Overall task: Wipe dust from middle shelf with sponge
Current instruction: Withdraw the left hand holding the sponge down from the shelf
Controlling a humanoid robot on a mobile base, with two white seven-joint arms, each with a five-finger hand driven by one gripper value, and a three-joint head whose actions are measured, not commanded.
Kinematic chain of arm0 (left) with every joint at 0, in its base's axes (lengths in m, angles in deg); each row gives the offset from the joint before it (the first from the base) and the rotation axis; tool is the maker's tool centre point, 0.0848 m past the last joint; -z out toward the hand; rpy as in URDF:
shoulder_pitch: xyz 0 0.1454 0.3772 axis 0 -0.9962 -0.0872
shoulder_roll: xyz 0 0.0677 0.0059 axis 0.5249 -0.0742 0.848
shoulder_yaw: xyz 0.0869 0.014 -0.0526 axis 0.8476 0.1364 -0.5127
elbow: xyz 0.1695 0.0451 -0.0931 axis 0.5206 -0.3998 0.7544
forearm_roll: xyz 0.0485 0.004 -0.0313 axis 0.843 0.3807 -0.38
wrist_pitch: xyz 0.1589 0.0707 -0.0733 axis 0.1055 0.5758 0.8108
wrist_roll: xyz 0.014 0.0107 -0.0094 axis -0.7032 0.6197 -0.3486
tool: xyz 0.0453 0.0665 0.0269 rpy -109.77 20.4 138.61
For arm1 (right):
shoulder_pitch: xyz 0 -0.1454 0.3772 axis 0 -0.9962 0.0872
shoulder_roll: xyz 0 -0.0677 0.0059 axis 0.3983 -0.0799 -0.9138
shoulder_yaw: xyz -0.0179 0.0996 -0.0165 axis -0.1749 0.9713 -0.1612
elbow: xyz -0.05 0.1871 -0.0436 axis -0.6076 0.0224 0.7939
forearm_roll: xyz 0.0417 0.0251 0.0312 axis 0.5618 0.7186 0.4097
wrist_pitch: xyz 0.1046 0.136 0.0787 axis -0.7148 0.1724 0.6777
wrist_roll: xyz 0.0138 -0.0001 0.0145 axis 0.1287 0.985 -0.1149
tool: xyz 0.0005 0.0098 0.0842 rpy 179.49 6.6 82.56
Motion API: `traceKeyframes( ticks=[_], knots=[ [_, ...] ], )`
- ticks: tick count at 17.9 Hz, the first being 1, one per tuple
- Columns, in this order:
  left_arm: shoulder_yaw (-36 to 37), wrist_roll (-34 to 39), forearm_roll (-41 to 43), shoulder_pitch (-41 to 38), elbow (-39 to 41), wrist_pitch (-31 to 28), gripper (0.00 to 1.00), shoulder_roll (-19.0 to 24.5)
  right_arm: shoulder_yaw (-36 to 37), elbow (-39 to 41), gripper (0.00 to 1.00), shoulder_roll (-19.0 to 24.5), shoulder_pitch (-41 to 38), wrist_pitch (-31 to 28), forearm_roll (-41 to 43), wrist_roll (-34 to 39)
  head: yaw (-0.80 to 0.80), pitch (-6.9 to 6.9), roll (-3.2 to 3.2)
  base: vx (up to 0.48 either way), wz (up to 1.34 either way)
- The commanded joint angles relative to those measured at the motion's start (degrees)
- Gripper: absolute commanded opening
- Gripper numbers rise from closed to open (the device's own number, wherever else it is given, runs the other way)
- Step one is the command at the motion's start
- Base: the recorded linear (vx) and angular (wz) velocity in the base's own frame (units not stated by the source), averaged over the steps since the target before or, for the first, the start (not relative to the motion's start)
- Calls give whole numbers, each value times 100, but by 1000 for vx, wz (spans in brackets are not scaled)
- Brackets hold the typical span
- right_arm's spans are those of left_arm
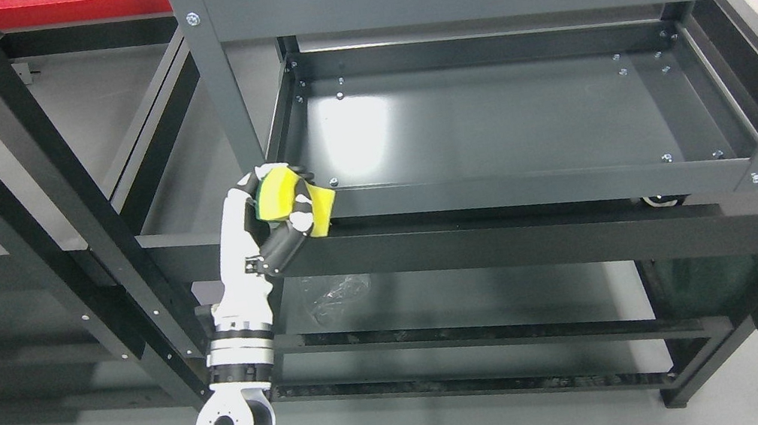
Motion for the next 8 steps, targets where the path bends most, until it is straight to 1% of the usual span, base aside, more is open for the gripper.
traceKeyframes(
  ticks=[1,8],
  knots=[
    [-336,2,-5,-182,702,51,1,57,0,100,100,-100,0,-422,0,5,0,0,0,0,0],
    [-345,2,-5,-322,702,16,1,57,0,100,100,-100,0,-431,0,5,0,0,0,0,0]
  ],
)
